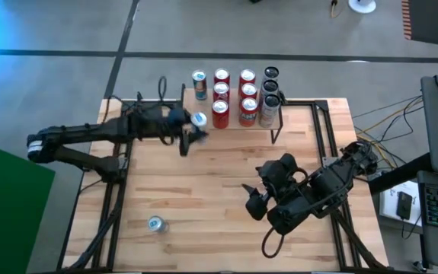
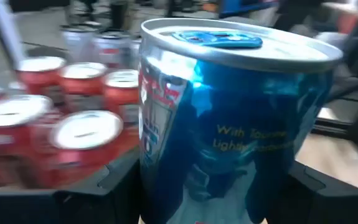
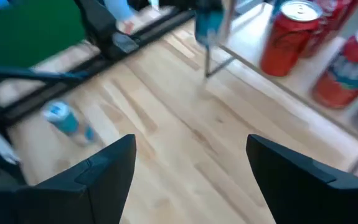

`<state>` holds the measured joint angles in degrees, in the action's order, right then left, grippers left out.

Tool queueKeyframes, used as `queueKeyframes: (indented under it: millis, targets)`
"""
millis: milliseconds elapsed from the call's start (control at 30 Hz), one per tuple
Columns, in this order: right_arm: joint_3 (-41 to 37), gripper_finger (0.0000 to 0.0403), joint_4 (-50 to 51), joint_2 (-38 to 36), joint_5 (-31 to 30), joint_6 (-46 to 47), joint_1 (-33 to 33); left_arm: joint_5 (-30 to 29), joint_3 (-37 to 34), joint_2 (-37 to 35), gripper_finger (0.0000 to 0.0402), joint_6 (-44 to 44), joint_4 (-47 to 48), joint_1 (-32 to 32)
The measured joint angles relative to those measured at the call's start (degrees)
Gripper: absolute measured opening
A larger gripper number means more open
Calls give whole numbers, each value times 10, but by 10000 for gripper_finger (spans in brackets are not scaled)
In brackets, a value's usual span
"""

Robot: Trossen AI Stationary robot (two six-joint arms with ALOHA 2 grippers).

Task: Place canned beverage on shelf
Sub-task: Put the right blue soda can aligned with the other blue soda can on the shelf

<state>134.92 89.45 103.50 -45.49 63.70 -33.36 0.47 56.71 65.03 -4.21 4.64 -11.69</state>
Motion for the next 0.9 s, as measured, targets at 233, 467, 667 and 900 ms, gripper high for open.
queueKeyframes:
  millis: [233, 467, 667, 900]
  targets:
    - [-13, 288, 6, -4, -12, -61, 4, 19, -7, -2, 233, 17, -3, -107]
    - [-18, 288, 6, -27, -30, -87, 55, 82, -57, 22, 233, 15, -138, -178]
    - [-49, 288, 6, -59, -43, -53, 92, 158, -70, 58, 233, 46, -154, -246]
    - [-92, 288, 6, -82, -41, -19, 140, 234, -72, 112, 230, 79, -186, -287]
